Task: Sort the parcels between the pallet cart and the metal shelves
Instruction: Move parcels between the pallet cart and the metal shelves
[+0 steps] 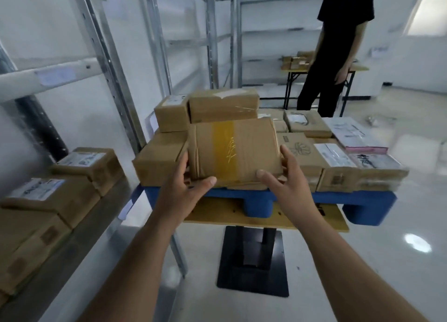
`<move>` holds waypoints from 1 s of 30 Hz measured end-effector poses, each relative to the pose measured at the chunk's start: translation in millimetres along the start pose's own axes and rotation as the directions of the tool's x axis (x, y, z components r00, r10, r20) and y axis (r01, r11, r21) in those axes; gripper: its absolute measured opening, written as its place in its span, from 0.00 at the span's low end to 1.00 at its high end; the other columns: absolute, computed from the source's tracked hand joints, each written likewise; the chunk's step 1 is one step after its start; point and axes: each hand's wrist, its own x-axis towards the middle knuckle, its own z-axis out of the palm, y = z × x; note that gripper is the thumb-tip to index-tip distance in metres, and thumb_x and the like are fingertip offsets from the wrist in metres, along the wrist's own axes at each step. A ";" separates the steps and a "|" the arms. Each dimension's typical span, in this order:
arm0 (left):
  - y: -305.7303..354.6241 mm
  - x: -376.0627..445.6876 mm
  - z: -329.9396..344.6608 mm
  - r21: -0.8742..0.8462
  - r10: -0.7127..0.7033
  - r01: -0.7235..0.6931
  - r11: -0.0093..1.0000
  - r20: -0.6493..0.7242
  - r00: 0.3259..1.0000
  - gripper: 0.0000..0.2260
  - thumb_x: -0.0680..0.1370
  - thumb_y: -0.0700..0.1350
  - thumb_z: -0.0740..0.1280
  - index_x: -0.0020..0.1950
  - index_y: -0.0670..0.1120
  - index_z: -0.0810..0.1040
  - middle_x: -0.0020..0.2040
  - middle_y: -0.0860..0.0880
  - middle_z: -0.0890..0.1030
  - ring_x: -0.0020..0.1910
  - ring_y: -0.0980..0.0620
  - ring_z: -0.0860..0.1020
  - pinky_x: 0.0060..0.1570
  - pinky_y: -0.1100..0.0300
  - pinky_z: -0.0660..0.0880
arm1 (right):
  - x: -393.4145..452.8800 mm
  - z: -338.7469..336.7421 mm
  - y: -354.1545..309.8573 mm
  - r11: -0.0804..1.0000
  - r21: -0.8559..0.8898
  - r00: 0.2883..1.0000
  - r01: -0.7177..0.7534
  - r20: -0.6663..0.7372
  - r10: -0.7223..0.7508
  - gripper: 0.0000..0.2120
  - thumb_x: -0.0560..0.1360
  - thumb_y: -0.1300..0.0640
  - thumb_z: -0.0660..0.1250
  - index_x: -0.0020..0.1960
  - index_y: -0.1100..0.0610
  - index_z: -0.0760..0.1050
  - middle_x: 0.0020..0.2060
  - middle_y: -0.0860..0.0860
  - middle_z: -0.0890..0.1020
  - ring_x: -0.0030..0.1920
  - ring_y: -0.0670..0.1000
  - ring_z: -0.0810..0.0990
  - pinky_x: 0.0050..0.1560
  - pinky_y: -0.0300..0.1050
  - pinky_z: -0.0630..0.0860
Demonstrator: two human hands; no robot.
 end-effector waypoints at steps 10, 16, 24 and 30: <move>43.6 113.9 59.2 0.083 0.234 -0.254 0.964 0.202 0.951 0.37 0.73 0.64 0.64 0.76 0.52 0.55 0.66 0.51 0.73 0.61 0.52 0.75 0.51 0.58 0.75 | 82.7 -59.3 15.2 0.994 -0.110 0.974 0.016 -0.224 -0.040 0.23 0.74 0.44 0.67 0.66 0.47 0.66 0.52 0.37 0.75 0.52 0.36 0.75 0.43 0.31 0.72; 74.4 189.0 92.0 0.171 0.265 -0.312 0.935 0.252 0.931 0.33 0.76 0.64 0.58 0.76 0.51 0.56 0.69 0.48 0.72 0.63 0.49 0.74 0.63 0.47 0.70 | 150.4 -94.1 23.6 0.990 -0.144 0.951 0.007 -0.304 -0.051 0.18 0.75 0.44 0.66 0.63 0.46 0.68 0.47 0.37 0.76 0.47 0.38 0.77 0.39 0.34 0.72; 109.0 298.6 139.4 0.446 0.229 -0.321 0.836 0.249 0.941 0.28 0.79 0.61 0.53 0.77 0.50 0.56 0.73 0.45 0.65 0.71 0.44 0.65 0.65 0.49 0.64 | 261.2 -131.6 48.9 0.989 -0.149 0.959 0.008 -0.278 -0.050 0.21 0.75 0.42 0.65 0.64 0.49 0.68 0.48 0.41 0.75 0.48 0.44 0.77 0.42 0.40 0.76; 116.3 357.8 173.6 0.473 0.196 -0.301 0.828 0.259 0.946 0.23 0.81 0.55 0.55 0.71 0.44 0.66 0.65 0.40 0.74 0.63 0.43 0.72 0.54 0.57 0.67 | 333.7 -143.7 82.2 0.989 -0.145 0.972 -0.023 -0.234 -0.011 0.25 0.75 0.41 0.64 0.68 0.50 0.66 0.46 0.38 0.73 0.46 0.40 0.73 0.39 0.35 0.70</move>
